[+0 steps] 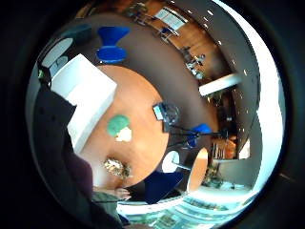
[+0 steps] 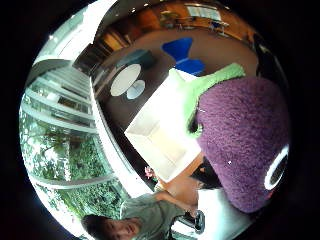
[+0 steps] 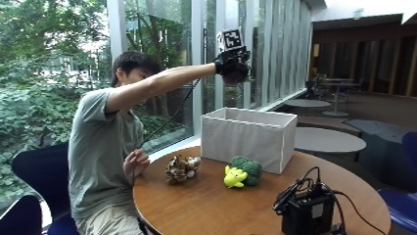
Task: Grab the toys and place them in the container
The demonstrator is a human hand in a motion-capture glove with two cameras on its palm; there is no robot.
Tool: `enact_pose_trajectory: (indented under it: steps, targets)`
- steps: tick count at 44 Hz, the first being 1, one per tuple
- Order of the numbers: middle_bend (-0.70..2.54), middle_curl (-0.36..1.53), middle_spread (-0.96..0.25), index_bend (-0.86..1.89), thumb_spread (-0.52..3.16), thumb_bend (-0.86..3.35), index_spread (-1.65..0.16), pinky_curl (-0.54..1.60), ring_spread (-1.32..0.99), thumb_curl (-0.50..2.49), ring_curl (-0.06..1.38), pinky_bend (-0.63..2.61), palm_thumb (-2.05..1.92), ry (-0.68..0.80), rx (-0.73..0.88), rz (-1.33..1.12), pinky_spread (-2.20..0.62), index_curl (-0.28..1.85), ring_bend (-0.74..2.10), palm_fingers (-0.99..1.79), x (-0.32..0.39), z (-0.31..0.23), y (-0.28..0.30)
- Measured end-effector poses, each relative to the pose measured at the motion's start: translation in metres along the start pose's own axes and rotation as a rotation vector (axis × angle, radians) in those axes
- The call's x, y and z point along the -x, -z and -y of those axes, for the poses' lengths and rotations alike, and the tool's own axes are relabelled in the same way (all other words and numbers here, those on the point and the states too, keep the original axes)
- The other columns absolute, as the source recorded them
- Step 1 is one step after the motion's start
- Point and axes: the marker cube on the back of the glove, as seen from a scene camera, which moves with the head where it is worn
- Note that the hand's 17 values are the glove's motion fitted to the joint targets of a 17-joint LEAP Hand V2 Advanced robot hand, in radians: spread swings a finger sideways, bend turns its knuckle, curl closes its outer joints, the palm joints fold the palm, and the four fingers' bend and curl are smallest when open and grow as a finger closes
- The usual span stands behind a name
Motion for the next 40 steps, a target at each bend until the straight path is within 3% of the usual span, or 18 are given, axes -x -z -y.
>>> enact_pose_trajectory:
  steps: [5, 22, 28, 35, 40]
  targets:
    - [1.05, 0.83, -0.27, 0.77, 0.34, 0.09, -0.41, 0.46, -0.35, 0.85, 0.57, 1.05, 0.66, 0.092, -0.001, 0.009, -0.36, 0.42, 1.38, 1.01, 0.04, 0.023, -0.014]
    - [1.0, 0.85, -0.28, 0.7, 0.35, 0.03, -0.41, 0.46, -0.34, 0.92, 0.58, 1.07, 0.65, 0.096, 0.071, 0.059, -0.37, 0.53, 1.36, 0.93, 0.115, 0.072, -0.066]
    - [0.91, 0.83, -0.3, 0.51, 0.4, -0.01, -0.4, 0.48, -0.35, 0.93, 0.56, 1.15, 0.63, -0.015, 0.157, 0.094, -0.38, 0.52, 1.33, 0.77, 0.131, 0.077, -0.088]
    - [0.58, 0.72, -0.32, 0.15, 0.77, -0.05, -0.32, 0.49, -0.34, 0.84, 0.55, 1.3, 0.43, -0.395, 0.251, 0.023, -0.37, 0.47, 1.35, 0.4, 0.12, 0.078, -0.106]
    - [0.41, 0.66, -0.29, 0.11, 0.97, -0.05, -0.27, 0.49, -0.32, 0.76, 0.51, 1.35, 0.31, -0.214, 0.24, 0.05, -0.33, 0.41, 1.3, 0.26, 0.121, 0.069, -0.106]
